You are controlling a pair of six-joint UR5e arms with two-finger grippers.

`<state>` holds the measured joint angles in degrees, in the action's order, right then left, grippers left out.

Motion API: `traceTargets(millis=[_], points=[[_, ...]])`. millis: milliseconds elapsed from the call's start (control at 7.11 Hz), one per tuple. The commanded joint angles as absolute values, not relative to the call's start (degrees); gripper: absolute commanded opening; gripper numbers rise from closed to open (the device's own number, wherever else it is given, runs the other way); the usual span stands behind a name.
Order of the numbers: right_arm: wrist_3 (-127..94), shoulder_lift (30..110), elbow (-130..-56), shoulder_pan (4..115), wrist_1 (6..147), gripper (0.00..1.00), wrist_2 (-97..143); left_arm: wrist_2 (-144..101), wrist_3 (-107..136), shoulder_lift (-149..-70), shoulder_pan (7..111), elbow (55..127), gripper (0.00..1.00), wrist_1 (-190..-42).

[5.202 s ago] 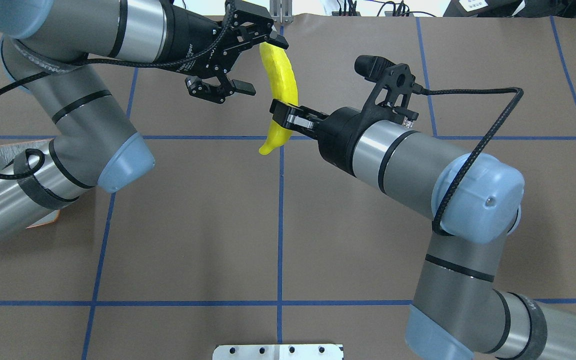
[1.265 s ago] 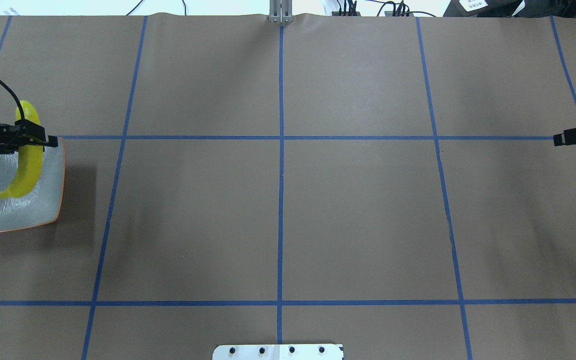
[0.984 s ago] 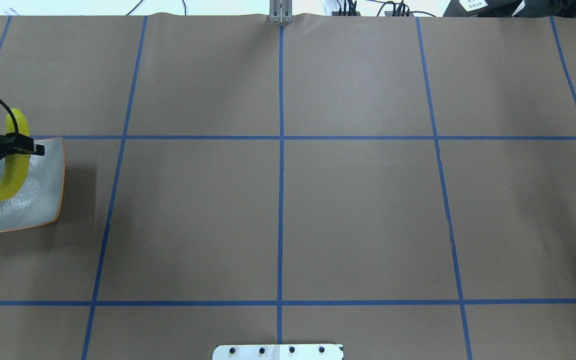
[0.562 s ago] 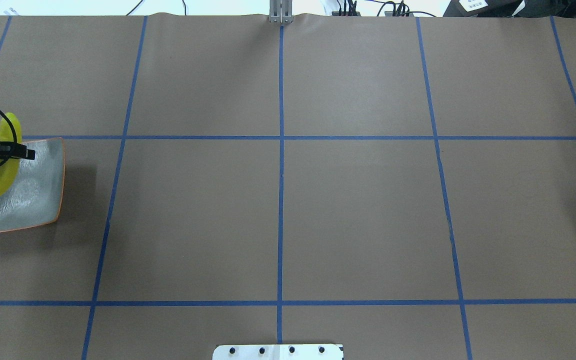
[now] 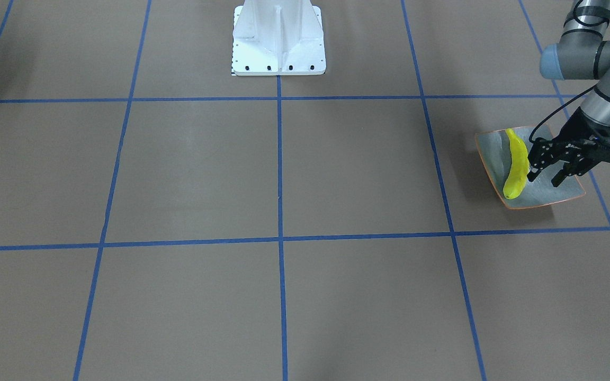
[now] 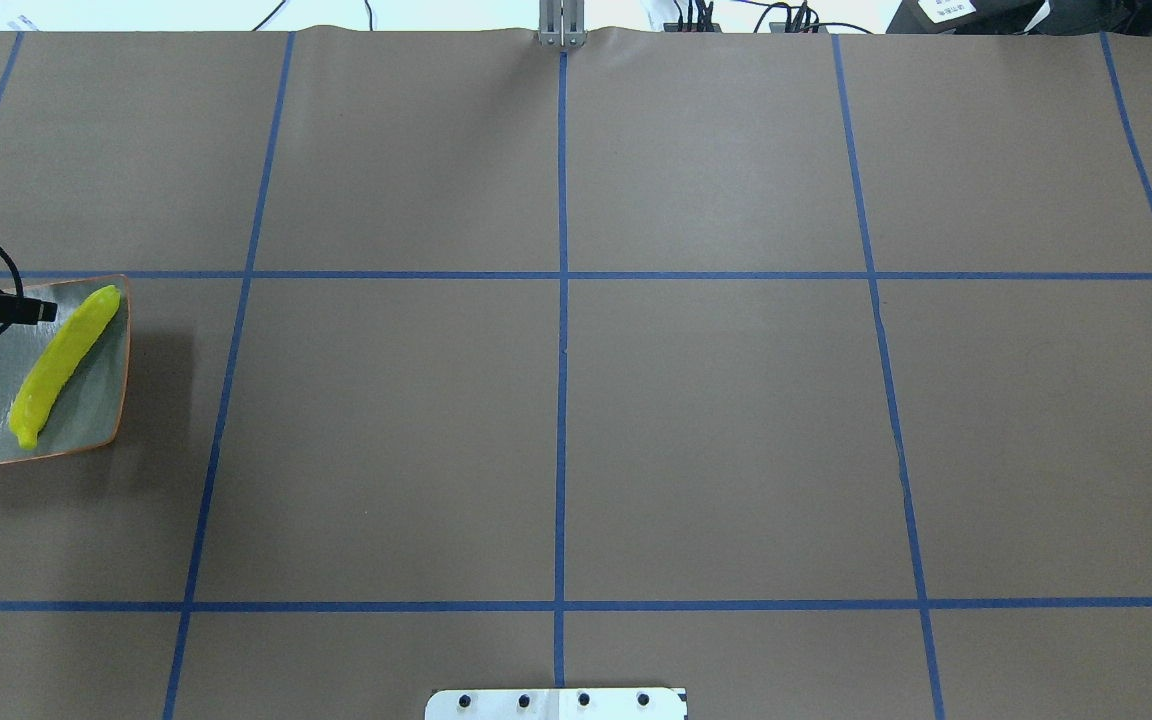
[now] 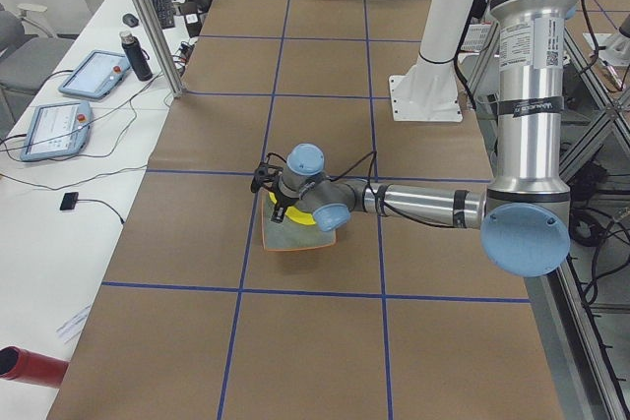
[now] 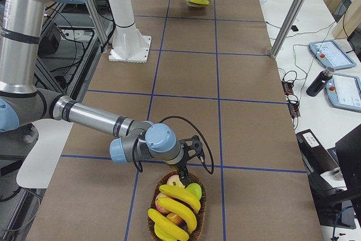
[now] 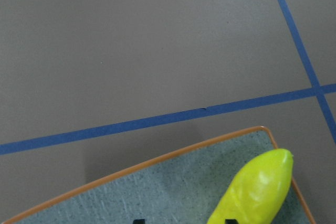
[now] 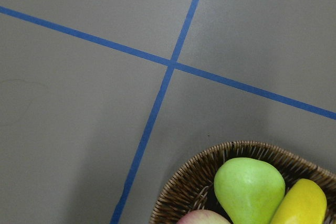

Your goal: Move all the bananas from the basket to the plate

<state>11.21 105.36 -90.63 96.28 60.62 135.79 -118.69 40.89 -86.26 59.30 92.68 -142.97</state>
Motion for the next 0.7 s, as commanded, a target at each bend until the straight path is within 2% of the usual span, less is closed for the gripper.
traceTargets(millis=[0, 141, 281, 562], points=[[13.18, 101.02, -88.95, 97.82, 70.16, 1.00, 135.18, -123.88, 40.61, -86.74, 63.52, 93.07, 1.00, -144.41], [12.23, 99.42, -87.47, 97.74, 71.88, 1.00, 135.00, -126.80, 40.61, -86.66, 65.37, 93.51, 1.00, -144.49], [10.56, 96.71, -81.88, 97.65, 71.11, 0.99, 134.91, -127.61, 40.61, -86.40, 65.74, 93.69, 1.00, -145.01], [3.74, 95.71, -79.72, 97.30, 71.10, 0.97, 132.11, -127.70, 40.61, -86.22, 65.74, 93.60, 1.00, -146.85]])
